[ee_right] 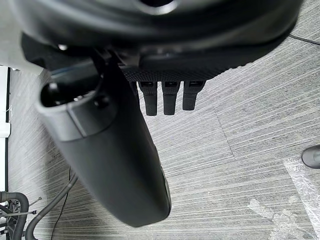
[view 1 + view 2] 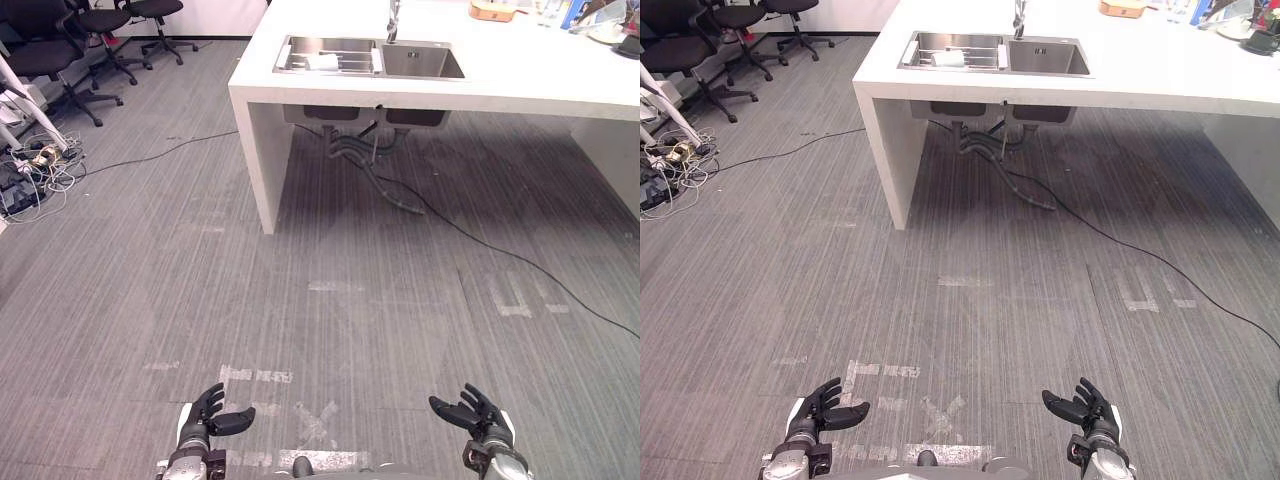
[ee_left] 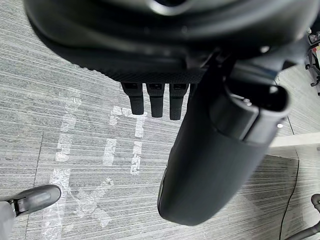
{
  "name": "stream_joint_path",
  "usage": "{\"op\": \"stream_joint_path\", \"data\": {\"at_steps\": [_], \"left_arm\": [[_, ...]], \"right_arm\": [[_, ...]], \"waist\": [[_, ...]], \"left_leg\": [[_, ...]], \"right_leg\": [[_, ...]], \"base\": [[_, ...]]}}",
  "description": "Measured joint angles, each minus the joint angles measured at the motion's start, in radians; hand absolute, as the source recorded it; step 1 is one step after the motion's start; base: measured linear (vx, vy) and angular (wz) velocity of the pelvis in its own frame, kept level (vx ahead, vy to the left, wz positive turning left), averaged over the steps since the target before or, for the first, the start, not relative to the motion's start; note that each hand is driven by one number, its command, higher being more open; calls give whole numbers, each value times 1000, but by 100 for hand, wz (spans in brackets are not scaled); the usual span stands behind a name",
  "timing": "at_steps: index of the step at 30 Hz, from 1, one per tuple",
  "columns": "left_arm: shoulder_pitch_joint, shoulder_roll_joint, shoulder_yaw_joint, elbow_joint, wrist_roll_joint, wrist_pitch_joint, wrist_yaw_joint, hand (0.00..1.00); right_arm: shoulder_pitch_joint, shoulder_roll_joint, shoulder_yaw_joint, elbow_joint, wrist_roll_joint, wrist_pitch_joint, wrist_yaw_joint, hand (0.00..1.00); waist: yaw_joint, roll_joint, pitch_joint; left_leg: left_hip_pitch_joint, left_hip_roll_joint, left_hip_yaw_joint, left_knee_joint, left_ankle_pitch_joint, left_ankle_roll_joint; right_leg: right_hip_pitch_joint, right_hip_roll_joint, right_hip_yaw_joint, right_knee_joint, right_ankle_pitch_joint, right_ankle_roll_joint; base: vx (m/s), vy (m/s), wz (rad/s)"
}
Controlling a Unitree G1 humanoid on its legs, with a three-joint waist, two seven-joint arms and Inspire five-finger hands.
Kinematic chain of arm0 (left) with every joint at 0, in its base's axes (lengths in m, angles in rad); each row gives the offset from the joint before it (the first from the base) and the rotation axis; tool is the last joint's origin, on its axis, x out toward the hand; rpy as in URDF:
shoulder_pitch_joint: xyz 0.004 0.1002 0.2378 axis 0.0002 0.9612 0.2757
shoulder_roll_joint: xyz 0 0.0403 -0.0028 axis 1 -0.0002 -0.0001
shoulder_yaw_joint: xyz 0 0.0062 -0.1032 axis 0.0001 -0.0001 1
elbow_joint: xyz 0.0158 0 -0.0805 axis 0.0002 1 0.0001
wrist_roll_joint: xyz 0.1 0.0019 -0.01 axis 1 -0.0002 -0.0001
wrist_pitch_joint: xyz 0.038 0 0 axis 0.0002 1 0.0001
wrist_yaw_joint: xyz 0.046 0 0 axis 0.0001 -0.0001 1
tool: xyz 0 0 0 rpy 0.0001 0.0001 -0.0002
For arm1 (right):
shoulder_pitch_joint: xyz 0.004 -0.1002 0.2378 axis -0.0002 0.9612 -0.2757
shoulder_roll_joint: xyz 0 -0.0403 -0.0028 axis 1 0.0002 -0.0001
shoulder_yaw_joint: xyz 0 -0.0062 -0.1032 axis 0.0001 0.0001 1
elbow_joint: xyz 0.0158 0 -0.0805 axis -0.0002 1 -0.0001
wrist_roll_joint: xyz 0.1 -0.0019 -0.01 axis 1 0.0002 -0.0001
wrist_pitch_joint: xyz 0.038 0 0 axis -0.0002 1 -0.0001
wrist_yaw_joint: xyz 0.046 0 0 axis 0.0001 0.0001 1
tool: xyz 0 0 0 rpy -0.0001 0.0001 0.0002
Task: Walk over to the sink, pick up the cup, carry it to the dishwasher, place the cup inside the dishwasher, then close the dishwasher door
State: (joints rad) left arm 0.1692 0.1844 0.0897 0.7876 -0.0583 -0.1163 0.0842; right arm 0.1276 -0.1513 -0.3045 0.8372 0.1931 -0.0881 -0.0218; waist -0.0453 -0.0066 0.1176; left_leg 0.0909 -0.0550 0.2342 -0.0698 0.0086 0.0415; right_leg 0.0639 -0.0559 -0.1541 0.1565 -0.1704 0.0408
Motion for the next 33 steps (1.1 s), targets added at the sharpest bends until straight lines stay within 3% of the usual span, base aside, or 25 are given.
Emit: {"op": "stream_joint_path", "data": {"at_steps": [21,23,25,26,27,28,30,31,33], "left_arm": [[7,-14,-5,-103,-31,0,1,90],[8,-16,-9,-131,-42,0,3,90],[19,-20,-28,-155,-44,0,3,90],[21,-22,-34,-159,-44,0,4,90],[19,-17,-46,-166,-52,0,5,90],[16,-13,-51,-170,-61,0,5,90],[4,-12,-58,-169,-65,1,8,90],[-9,-13,-63,-169,-70,1,9,90],[-37,-6,-76,-167,-74,1,18,90]], "right_arm": [[-45,0,0,-5,-21,2,-10,90],[-52,-1,0,-16,-21,2,-15,90],[-50,-12,2,-27,-21,6,-22,90],[-53,-17,5,-27,-21,7,-22,90],[-56,-18,13,-27,-21,8,-22,90],[-56,-19,25,-25,-21,12,-22,90],[-56,-31,39,-25,-22,13,-21,90],[-59,-44,42,-25,-22,14,-22,90],[-64,-72,49,-24,-21,14,-22,90]], "waist": [[-10,-2,6],[-8,-8,21],[-11,-20,38],[-10,-15,42],[-14,-13,52],[-24,-15,70],[-27,-2,90],[-30,14,101],[-54,42,122]], "left_leg": [[-31,-1,45,-4,-17,-12],[-59,-2,66,43,-53,4],[-69,-17,91,92,-110,24],[-64,-17,94,92,-115,28],[-50,-15,93,93,-125,39],[-28,-6,88,107,-145,38],[-15,21,87,148,-180,36],[-5,46,83,172,-197,18],[24,79,55,167,-203,0]], "right_leg": [[-53,-2,26,4,8,14],[-91,-21,23,67,-32,25],[-161,-70,4,242,-94,50],[-190,-79,1,303,-95,52],[-261,-96,-9,456,-85,60],[-306,-106,-19,557,-95,41],[-346,-105,-53,556,-124,29],[-386,-98,-85,514,-125,27],[-422,-70,-126,355,-90,29]], "base": [[1,2,-5],[20,11,-10],[62,10,-12],[170,53,-17],[226,58,-9],[251,54,-1],[235,10,-1],[329,-2,9],[461,-38,34]]}}
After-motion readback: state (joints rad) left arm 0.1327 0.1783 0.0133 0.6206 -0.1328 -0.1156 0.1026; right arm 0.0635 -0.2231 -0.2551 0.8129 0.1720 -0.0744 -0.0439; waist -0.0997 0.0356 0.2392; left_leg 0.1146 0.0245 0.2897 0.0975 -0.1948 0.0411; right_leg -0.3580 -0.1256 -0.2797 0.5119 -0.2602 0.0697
